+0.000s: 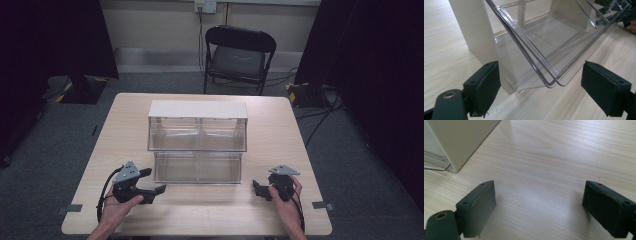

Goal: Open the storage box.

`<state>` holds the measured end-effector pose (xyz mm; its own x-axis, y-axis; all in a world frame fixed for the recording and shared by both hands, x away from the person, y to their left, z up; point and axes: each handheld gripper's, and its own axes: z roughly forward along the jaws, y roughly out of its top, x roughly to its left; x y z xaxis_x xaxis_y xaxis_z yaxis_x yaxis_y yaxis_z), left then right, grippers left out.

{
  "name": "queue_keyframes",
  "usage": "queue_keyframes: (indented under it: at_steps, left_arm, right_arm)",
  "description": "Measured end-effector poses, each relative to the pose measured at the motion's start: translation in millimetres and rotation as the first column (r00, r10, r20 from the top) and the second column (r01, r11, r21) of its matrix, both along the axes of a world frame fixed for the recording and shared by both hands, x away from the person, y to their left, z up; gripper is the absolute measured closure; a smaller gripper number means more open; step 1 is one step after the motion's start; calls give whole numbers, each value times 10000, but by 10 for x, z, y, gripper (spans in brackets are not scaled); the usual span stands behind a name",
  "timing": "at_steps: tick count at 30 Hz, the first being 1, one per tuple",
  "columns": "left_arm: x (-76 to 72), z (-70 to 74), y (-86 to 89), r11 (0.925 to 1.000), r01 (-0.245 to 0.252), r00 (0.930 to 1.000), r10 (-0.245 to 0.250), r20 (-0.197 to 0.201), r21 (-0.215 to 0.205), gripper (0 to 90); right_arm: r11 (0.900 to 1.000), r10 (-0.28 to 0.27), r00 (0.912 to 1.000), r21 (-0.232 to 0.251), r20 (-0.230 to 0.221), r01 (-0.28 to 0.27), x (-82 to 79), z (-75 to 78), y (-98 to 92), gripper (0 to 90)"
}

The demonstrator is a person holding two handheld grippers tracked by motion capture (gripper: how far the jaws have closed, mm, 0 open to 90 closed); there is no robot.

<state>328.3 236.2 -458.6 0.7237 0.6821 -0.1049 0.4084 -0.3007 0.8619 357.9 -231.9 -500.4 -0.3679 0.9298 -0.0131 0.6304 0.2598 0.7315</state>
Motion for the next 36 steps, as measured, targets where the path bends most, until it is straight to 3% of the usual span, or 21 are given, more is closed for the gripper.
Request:
queue_keyframes:
  at_steps: [2, 7, 15, 21, 27, 30, 36]
  left_arm:
    - [-7, 3, -4, 9999, -53, 10000, 53, -27, -133, 154]
    - [-19, 26, -4, 10000, -9, 9998, 9, 176, -5, 152]
    - [-11, 25, -18, 9999, 19, 10000, -18, 81, -105, 152]
    - [-14, 35, -20, 10000, 17, 9999, -18, 154, 88, 152]
    - [-15, 45, -20, 9999, -105, 9996, 106, 260, -14, 157]
    - [6, 65, -10, 9991, -271, 9992, 281, 297, -317, 157]
    - [7, 70, -13, 9995, -240, 9991, 247, 331, -228, 159]
  right_arm:
    - [10000, -7, 10000, 13, -1, 7, 0, 0, 1, 107]
    - [10000, 2, 10000, 2, 0, -2, 0, 0, 0, 107]
    - [10000, -8, 10000, 13, 0, 8, 0, 0, 1, 107]
    - [10000, -7, 10000, 14, 1, 7, 0, 0, 1, 107]
    - [10000, 0, 10000, 1, -2, 0, 0, 0, 0, 107]
    - [10000, 1, 10000, 2, 0, -1, 0, 0, 0, 107]
    - [10000, -10, 10000, 17, 0, 10, 0, 0, 1, 107]
